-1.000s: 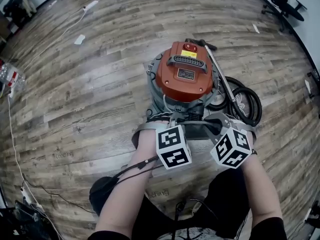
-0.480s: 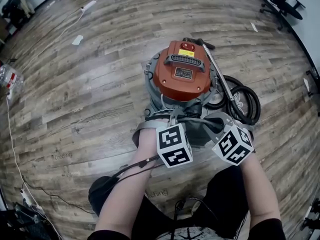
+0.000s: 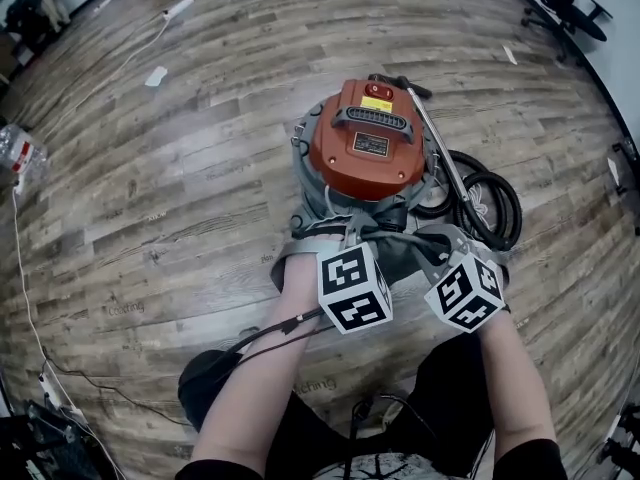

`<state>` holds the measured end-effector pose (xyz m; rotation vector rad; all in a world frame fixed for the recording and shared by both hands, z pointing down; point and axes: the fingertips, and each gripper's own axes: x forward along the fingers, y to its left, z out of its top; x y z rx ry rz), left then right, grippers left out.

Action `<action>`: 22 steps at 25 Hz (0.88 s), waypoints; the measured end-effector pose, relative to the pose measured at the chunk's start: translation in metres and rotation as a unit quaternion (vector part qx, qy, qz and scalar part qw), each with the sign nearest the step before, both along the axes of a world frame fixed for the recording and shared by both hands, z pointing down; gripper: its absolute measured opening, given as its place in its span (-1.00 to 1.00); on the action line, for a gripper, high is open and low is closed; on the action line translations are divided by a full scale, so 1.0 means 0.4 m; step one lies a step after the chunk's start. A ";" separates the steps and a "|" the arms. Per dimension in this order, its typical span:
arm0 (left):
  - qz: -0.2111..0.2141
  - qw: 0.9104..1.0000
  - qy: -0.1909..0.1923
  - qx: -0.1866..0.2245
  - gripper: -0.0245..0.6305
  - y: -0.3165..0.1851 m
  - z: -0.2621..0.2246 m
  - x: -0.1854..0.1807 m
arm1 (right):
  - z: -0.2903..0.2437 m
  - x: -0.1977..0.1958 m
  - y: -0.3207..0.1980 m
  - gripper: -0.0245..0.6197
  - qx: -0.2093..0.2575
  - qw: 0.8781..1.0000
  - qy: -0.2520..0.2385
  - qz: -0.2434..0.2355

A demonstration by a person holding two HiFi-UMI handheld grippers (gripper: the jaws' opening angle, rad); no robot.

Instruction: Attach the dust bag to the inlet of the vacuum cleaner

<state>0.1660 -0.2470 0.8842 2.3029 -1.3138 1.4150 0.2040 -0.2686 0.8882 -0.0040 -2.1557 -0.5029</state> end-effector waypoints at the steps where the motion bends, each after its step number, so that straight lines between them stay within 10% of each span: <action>1: -0.013 1.000 0.013 -0.011 -0.78 0.006 0.008 -0.007 | -0.011 -0.010 -0.001 -0.79 0.016 1.000 0.001 -0.008; 9: -0.055 0.997 0.031 -0.051 -0.78 0.032 0.057 -0.029 | -0.036 -0.059 0.012 -0.78 0.082 0.996 0.009 -0.046; 22: -0.046 0.999 0.004 0.012 -0.75 -0.018 0.028 -0.027 | -0.009 -0.008 0.005 -0.77 0.023 0.999 -0.039 0.020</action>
